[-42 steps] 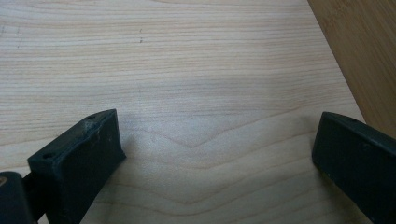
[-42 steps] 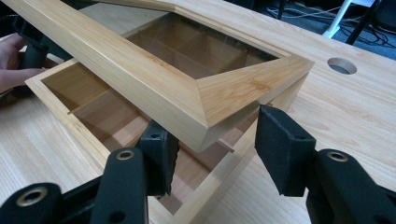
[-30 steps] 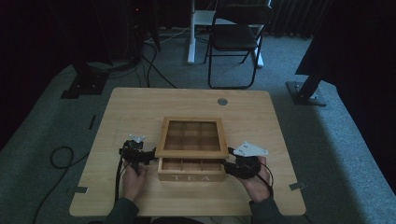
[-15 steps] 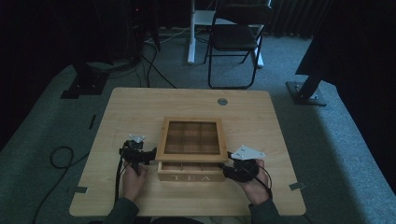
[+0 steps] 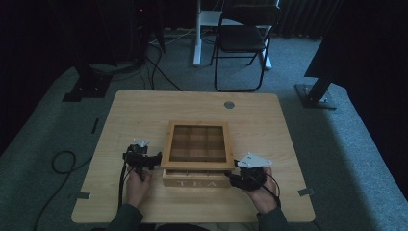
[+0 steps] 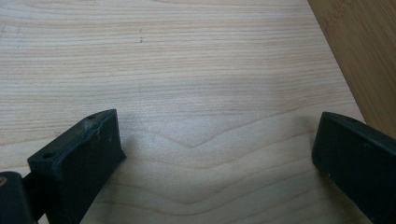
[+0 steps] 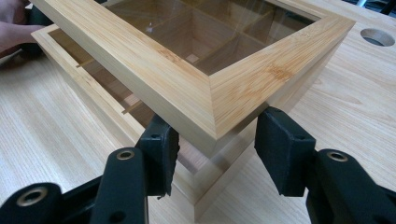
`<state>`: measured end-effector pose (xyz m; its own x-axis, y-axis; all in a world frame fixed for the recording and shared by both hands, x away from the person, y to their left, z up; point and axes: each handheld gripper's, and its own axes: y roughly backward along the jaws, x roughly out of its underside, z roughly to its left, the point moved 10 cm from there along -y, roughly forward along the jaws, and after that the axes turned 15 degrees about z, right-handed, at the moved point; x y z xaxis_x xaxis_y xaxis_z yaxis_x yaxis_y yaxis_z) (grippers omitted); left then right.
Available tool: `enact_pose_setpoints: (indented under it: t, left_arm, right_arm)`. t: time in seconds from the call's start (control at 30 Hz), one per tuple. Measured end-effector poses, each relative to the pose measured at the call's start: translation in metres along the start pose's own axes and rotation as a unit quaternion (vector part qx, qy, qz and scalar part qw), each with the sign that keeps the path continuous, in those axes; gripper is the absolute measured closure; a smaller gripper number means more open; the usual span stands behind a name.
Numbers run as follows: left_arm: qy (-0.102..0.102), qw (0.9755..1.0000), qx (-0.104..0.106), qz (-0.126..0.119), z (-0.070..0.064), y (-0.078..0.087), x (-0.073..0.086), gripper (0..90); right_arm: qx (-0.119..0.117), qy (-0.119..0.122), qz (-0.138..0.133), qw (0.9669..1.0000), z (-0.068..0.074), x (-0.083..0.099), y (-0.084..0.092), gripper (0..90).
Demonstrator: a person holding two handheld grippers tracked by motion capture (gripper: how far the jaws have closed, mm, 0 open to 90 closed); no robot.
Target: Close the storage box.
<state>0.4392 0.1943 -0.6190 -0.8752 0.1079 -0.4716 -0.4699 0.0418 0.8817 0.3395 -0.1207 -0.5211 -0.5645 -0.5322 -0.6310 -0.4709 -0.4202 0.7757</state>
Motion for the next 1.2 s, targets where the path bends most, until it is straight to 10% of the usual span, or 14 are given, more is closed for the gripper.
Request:
enact_pose_setpoints:
  t: [1.2]
  left_arm:
    - [0.002, 1.0000, 0.000, -0.001, 0.000, 0.000, 0.000, 1.6]
  right_arm:
    - [-0.009, 0.005, 0.018, 0.9998, 0.004, 0.021, -0.001, 48.7]
